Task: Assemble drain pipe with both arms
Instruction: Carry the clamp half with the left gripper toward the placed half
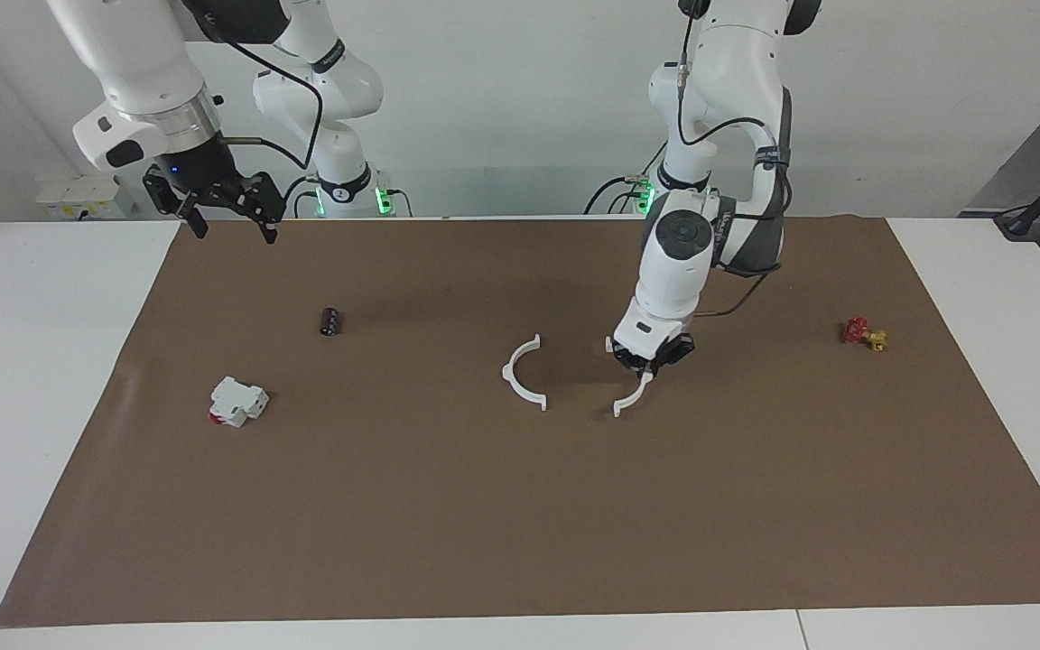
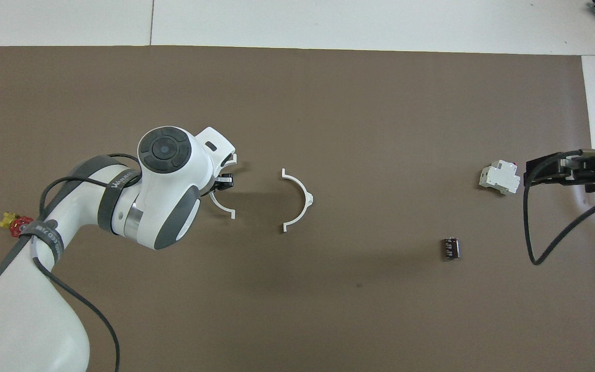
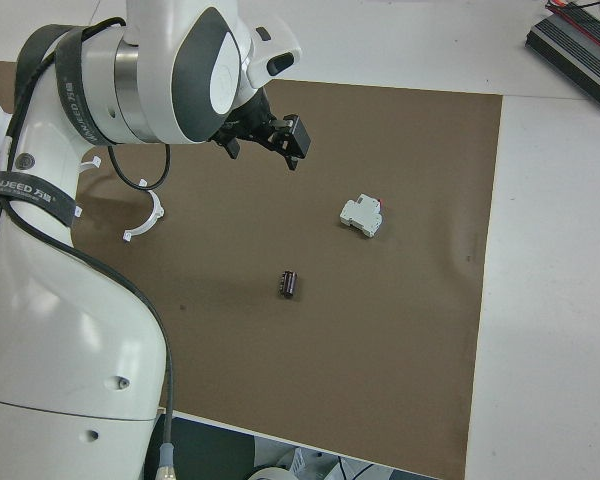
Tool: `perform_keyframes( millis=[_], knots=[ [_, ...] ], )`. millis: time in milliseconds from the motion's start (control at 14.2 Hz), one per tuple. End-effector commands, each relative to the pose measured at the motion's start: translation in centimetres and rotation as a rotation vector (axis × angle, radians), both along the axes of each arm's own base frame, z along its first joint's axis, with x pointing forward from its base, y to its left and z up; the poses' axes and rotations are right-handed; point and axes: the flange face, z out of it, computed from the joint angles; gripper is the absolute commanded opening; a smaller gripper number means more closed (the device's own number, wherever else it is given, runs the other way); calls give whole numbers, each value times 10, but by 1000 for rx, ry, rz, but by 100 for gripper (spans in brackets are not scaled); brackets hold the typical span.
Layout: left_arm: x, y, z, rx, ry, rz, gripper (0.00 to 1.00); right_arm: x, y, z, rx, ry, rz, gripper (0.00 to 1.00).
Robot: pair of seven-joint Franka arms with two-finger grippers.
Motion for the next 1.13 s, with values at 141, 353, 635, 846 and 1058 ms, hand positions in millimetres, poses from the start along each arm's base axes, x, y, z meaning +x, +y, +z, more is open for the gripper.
perform_keyframes(
  millis=[141, 353, 635, 846, 1058],
  knots=[
    [-9, -28, -11, -7, -50, 26, 0, -5, -3, 4, 5, 4, 27, 100],
    [-12, -38, -20, -19, -66, 3, 0, -5, -3, 4, 5, 4, 27, 100],
    [-29, -53, -29, -17, -58, -15, 0, -5, -3, 4, 5, 4, 27, 100],
    [-38, -60, -33, -14, -51, -14, 0, -5, -3, 4, 5, 4, 27, 100],
    [-42, -63, -34, -12, -49, -13, 0, -5, -3, 4, 5, 4, 27, 100]
  ],
)
